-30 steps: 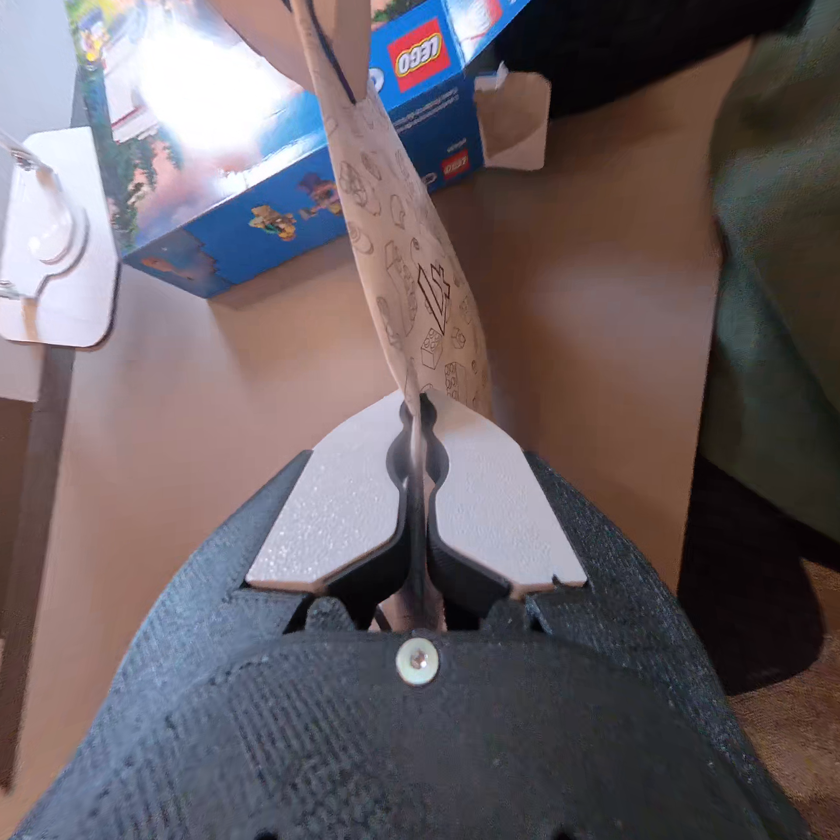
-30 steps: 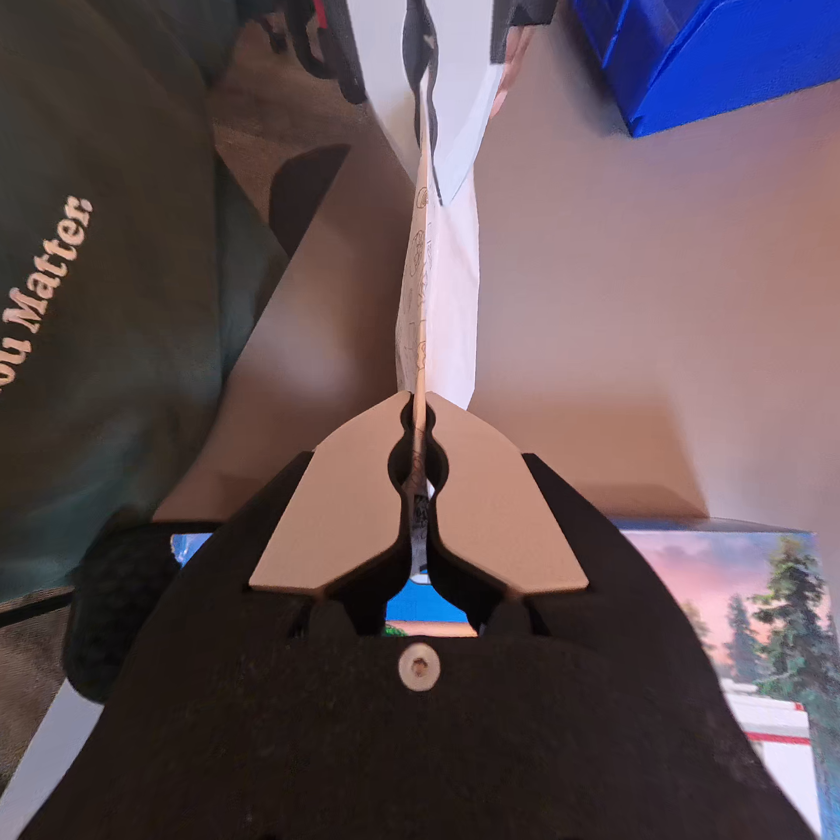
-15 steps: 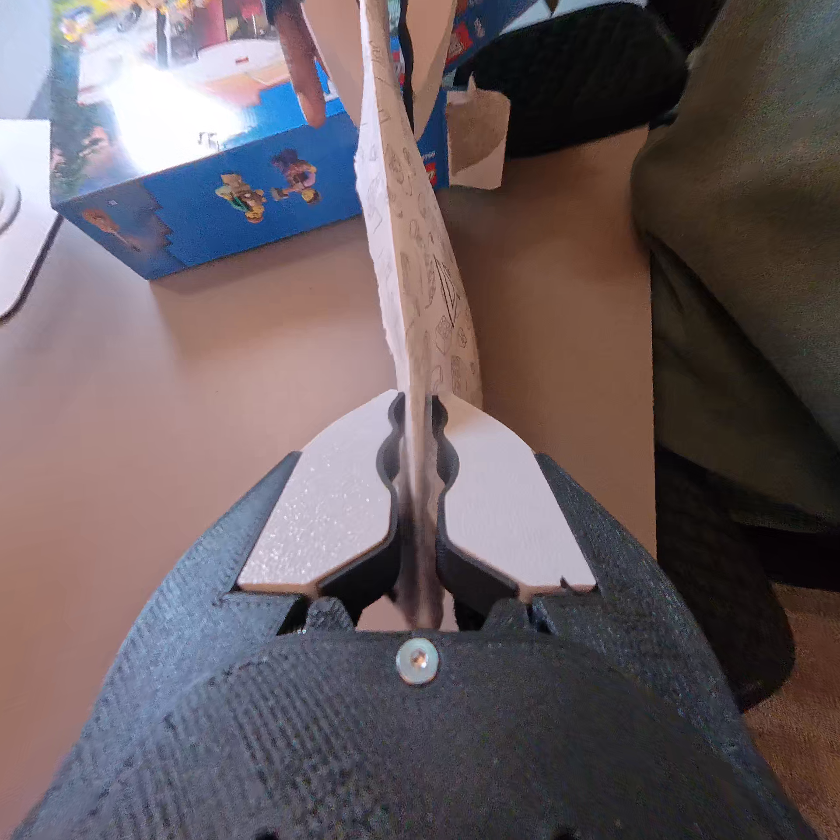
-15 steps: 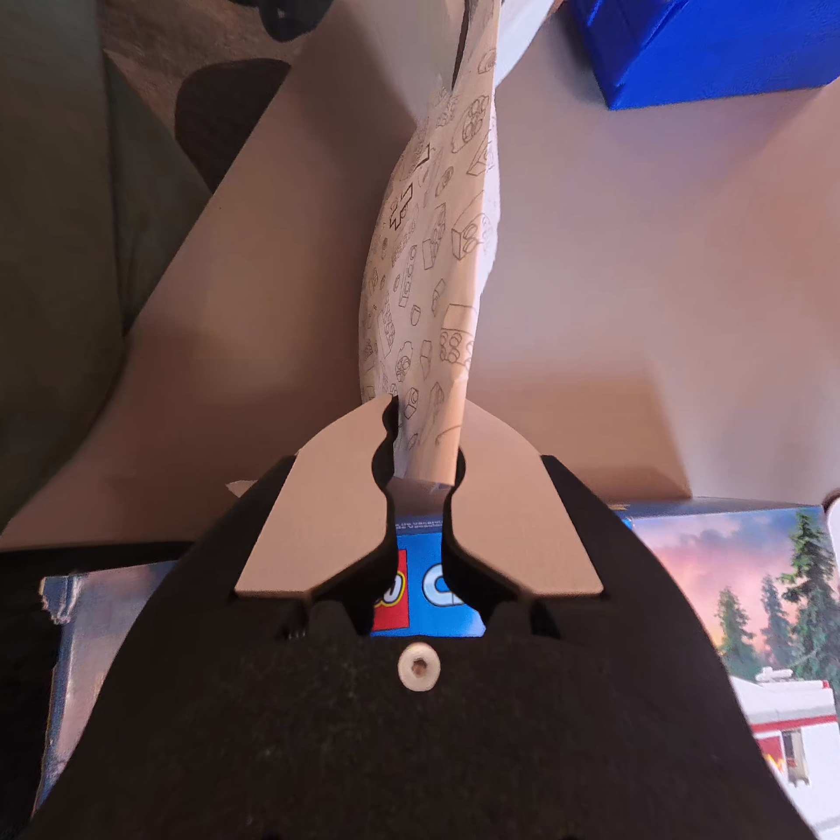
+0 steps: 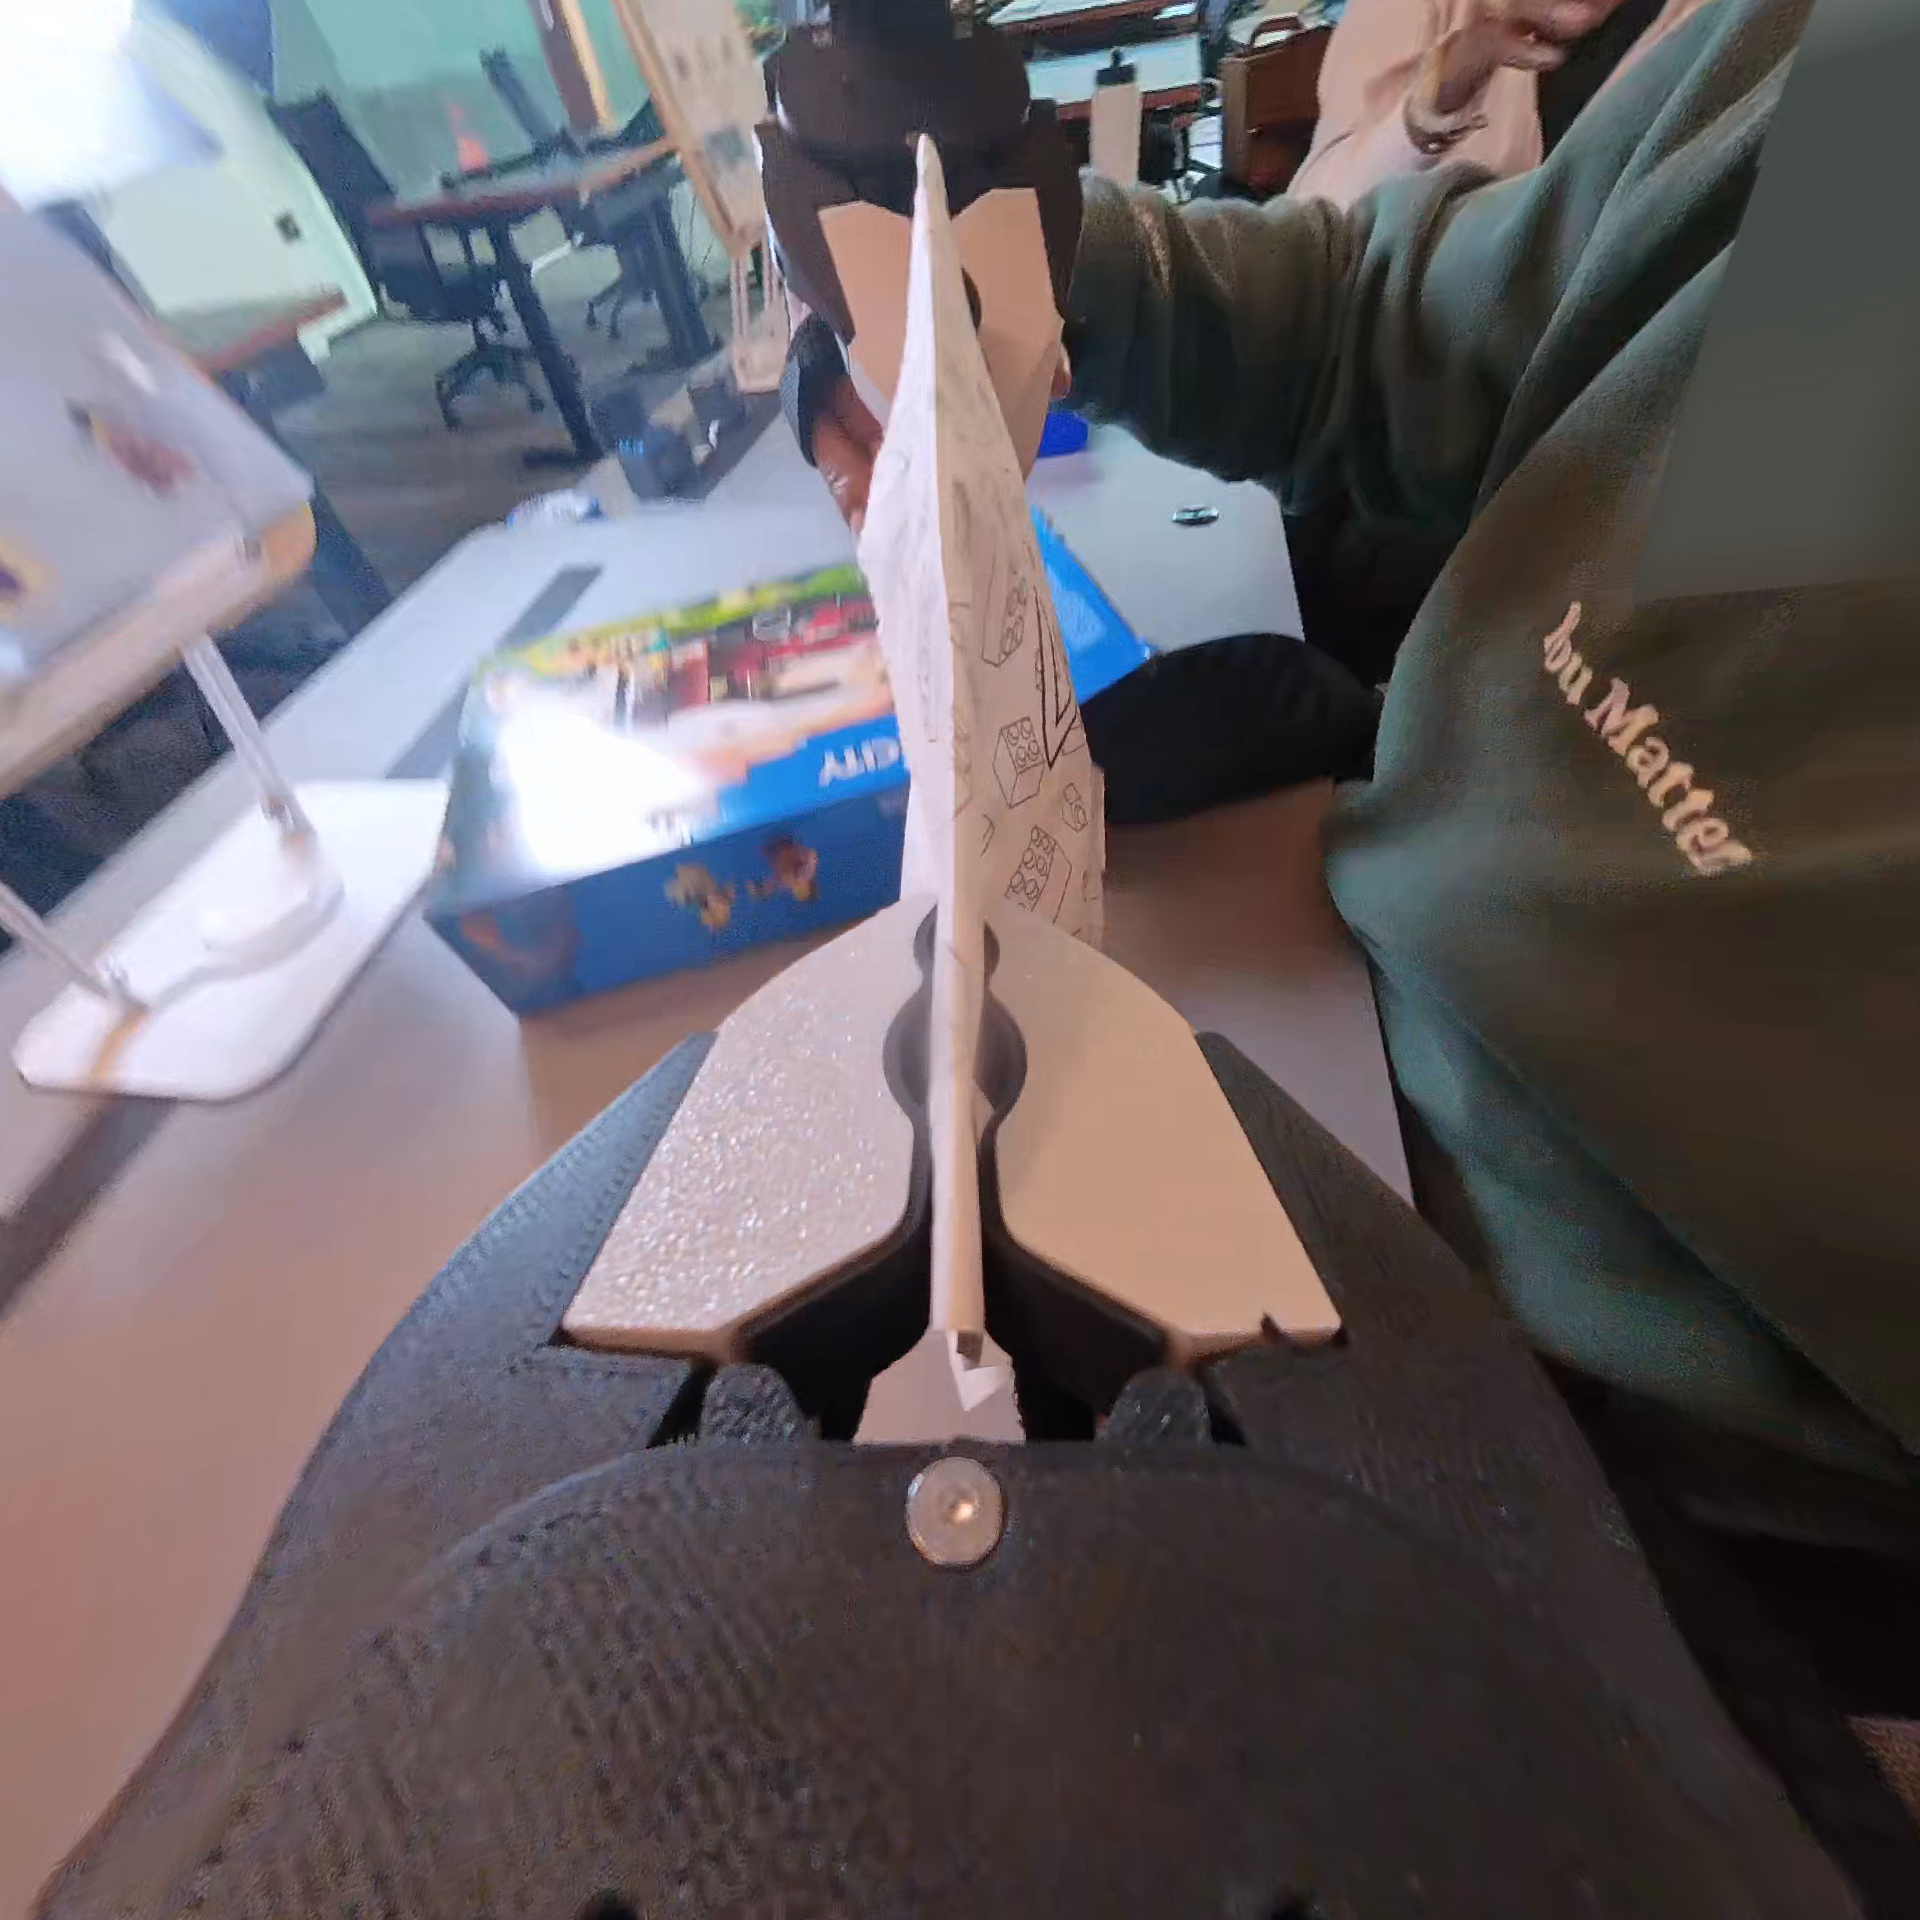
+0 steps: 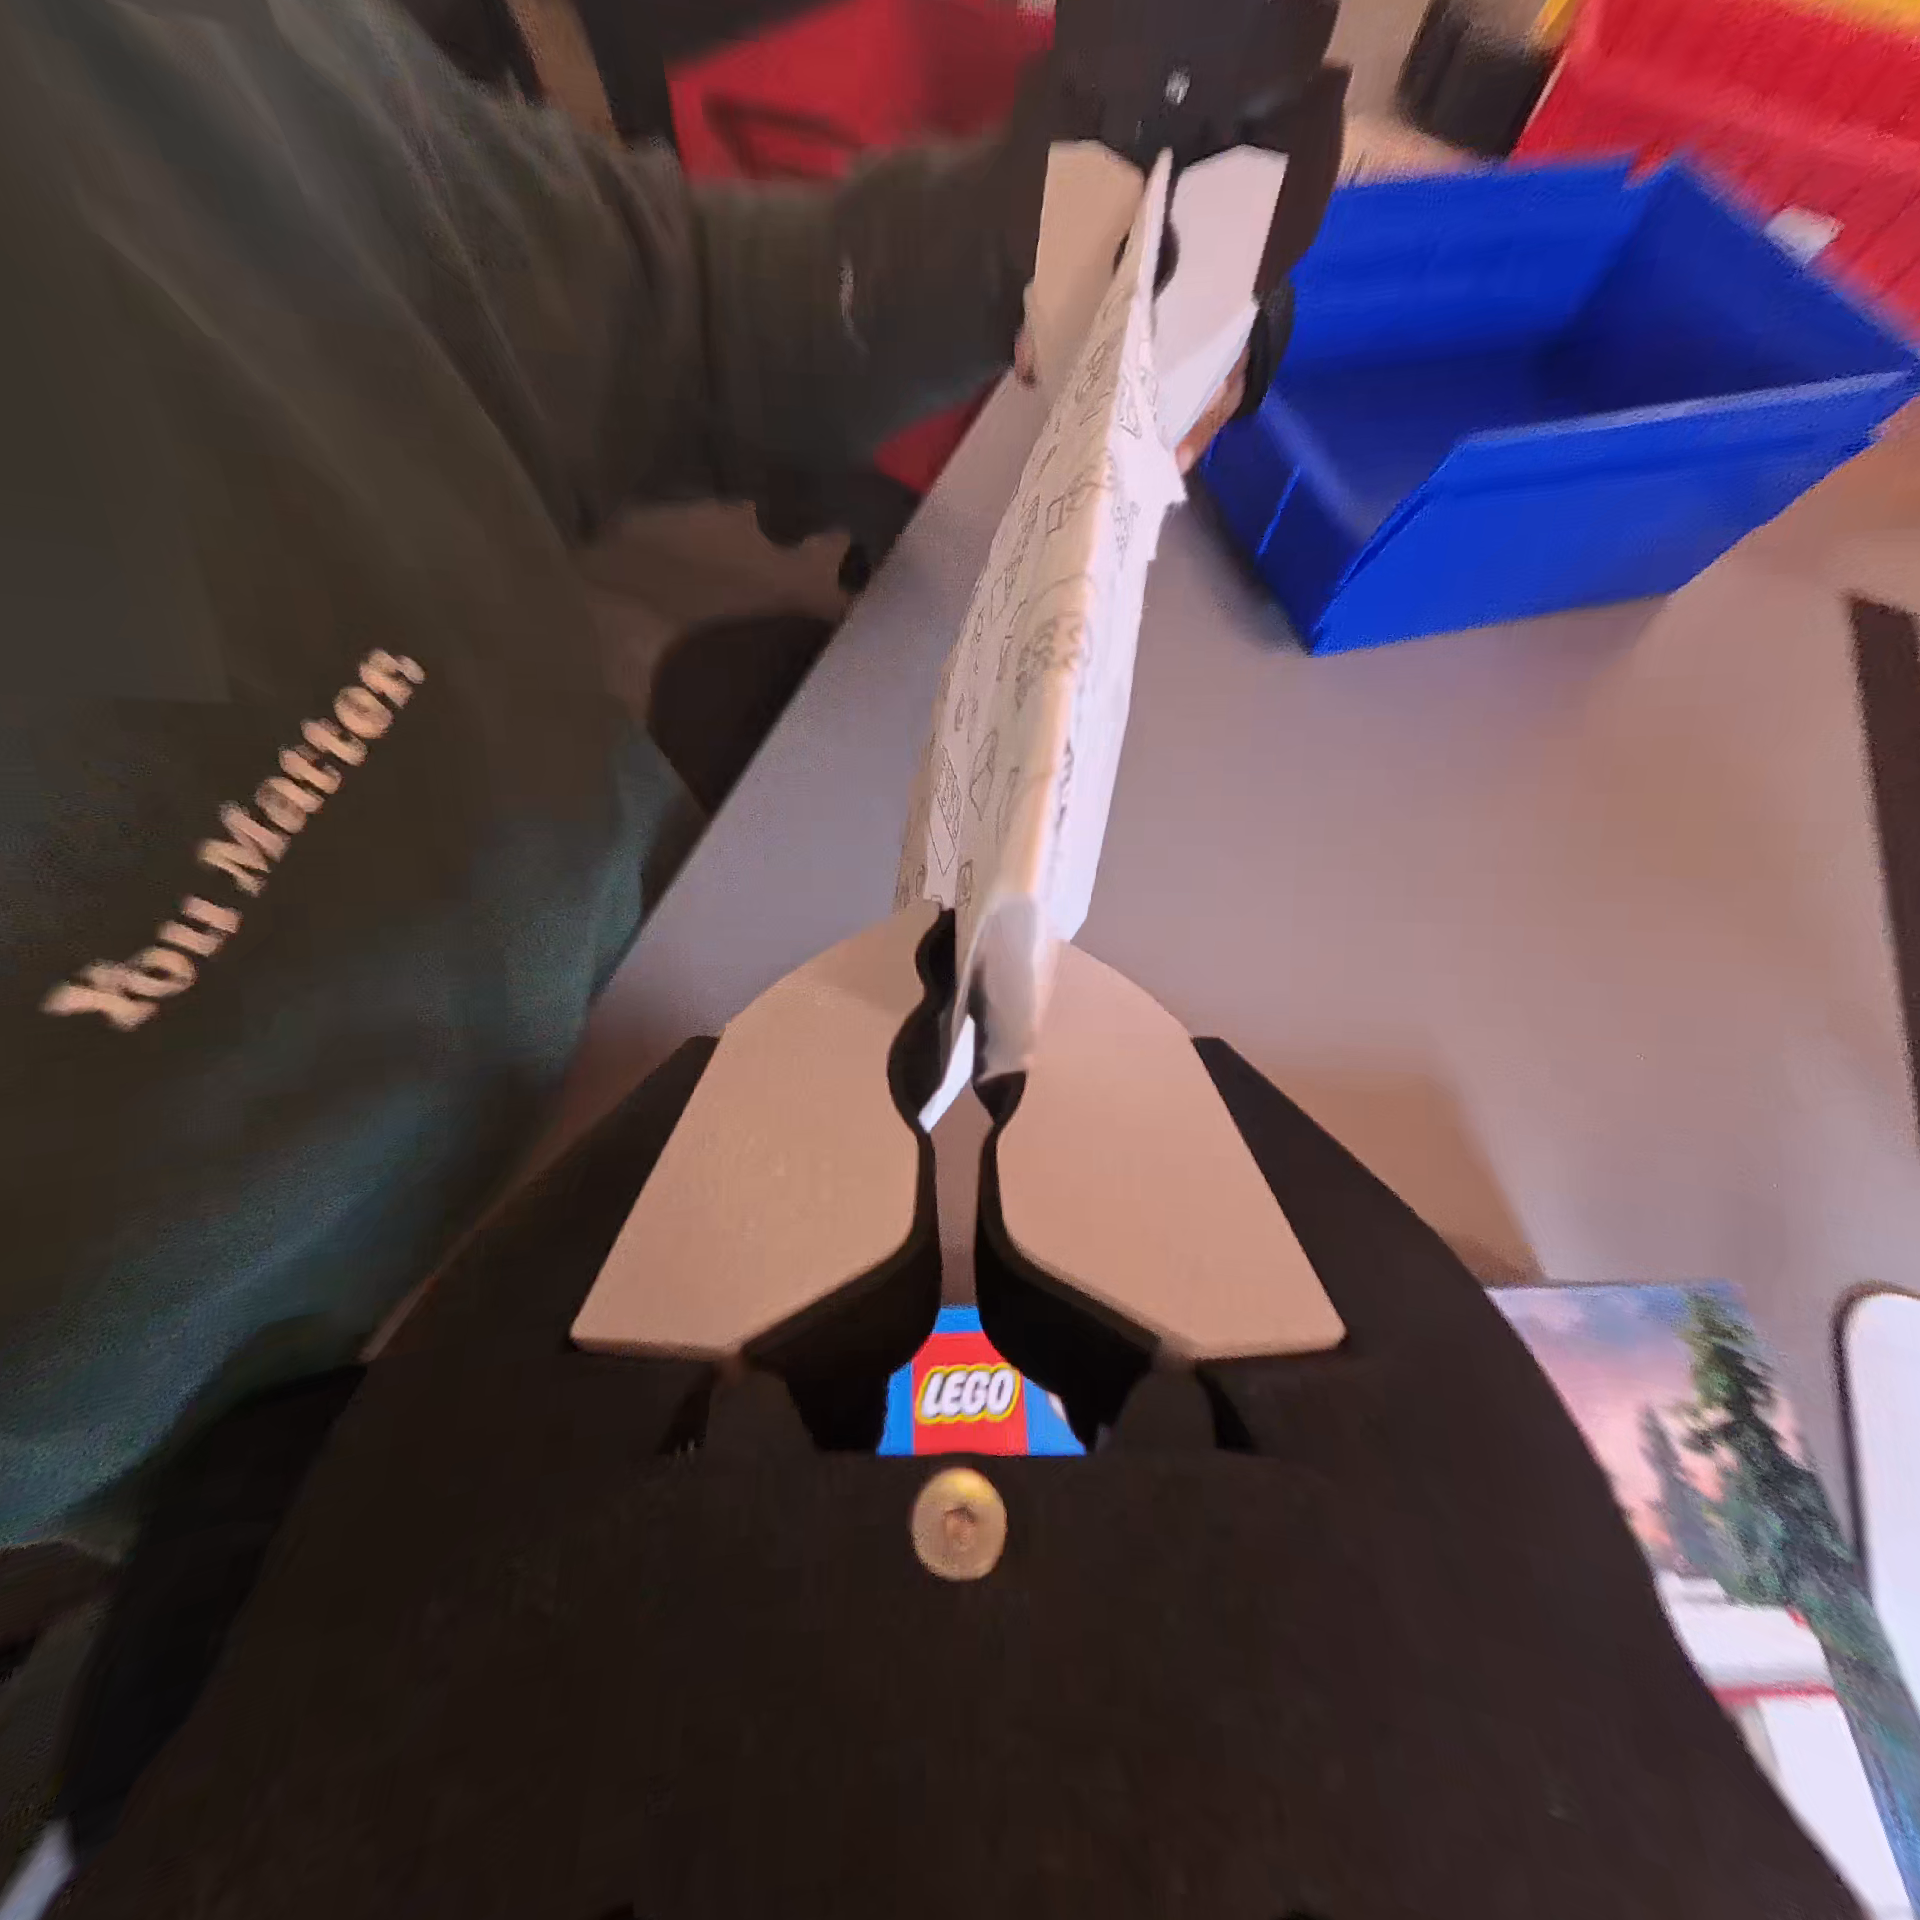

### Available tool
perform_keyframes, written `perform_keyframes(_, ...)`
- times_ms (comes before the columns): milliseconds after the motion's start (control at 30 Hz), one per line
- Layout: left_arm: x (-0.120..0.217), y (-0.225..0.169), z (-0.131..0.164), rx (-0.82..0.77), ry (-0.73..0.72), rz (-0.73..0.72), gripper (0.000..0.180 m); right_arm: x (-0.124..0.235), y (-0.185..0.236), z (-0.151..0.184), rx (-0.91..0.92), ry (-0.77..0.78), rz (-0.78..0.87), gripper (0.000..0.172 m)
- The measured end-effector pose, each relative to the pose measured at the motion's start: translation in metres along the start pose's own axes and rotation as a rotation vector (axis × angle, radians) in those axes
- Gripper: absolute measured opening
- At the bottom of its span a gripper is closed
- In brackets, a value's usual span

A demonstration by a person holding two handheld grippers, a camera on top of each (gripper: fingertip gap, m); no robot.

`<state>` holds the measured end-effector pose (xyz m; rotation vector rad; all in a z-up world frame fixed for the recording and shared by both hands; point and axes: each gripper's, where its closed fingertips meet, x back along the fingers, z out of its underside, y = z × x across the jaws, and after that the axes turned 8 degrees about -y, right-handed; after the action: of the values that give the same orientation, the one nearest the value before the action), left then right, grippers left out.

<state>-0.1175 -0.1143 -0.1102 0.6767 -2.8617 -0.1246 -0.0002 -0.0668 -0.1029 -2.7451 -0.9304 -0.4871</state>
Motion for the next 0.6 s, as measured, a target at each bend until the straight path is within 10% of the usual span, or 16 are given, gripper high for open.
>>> perform_keyframes(100,-0.026,-0.002,-0.035,-0.092,-0.011,0.057,0.002,0.034,0.016,-0.021,0.000,-0.119,0.091,0.005)
perform_keyframes(267,-0.082,-0.006,-0.062,-0.061,-0.060,0.174,0.002,0.061,0.047,0.006,-0.009,-0.198,0.249,0.062)
perform_keyframes(600,-0.193,-0.010,-0.084,-0.015,-0.105,0.287,0.021,0.132,0.104,0.030,-0.156,-0.343,0.539,0.020)
